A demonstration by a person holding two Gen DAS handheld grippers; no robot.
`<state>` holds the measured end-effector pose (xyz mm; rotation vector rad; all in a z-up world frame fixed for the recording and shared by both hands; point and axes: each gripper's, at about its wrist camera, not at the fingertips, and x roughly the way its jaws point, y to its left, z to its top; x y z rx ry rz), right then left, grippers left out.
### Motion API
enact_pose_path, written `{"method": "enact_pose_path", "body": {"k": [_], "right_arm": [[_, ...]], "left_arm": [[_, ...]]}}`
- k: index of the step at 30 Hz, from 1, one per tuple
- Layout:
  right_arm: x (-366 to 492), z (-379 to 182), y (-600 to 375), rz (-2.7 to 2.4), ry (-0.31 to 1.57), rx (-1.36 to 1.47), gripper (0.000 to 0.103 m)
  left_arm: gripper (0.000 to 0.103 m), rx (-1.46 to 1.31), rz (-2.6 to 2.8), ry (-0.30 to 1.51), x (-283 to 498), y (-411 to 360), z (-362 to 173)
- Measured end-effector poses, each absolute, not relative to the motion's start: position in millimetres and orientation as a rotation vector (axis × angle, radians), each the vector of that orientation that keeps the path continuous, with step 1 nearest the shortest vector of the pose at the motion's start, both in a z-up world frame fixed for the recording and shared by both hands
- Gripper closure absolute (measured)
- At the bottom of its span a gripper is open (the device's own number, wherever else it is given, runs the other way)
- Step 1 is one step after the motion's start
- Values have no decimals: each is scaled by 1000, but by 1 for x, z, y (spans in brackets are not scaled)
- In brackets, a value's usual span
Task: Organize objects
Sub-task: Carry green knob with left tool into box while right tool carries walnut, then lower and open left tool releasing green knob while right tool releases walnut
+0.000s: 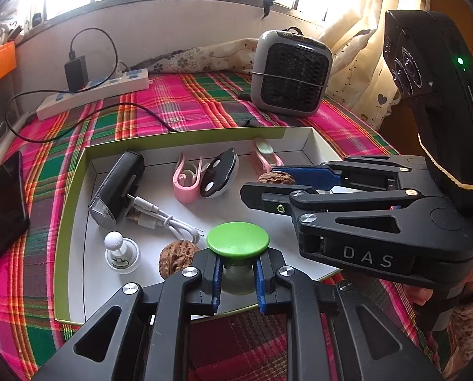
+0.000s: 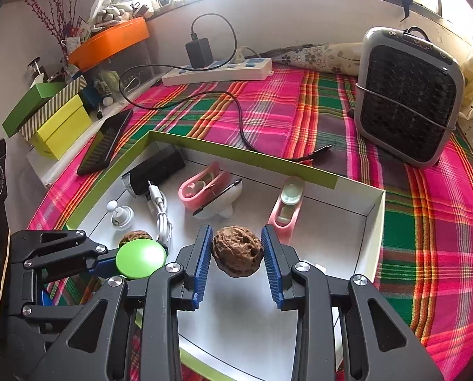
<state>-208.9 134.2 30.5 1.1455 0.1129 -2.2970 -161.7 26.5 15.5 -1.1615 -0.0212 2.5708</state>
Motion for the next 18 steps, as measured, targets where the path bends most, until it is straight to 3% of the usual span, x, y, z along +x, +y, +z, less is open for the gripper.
{"method": "enact_pose_path", "body": {"k": [18], "right_arm": [[-216, 24, 121, -2280, 193, 1162, 70]], "left_arm": [[88, -1182, 2572, -43, -167, 24, 12]]}}
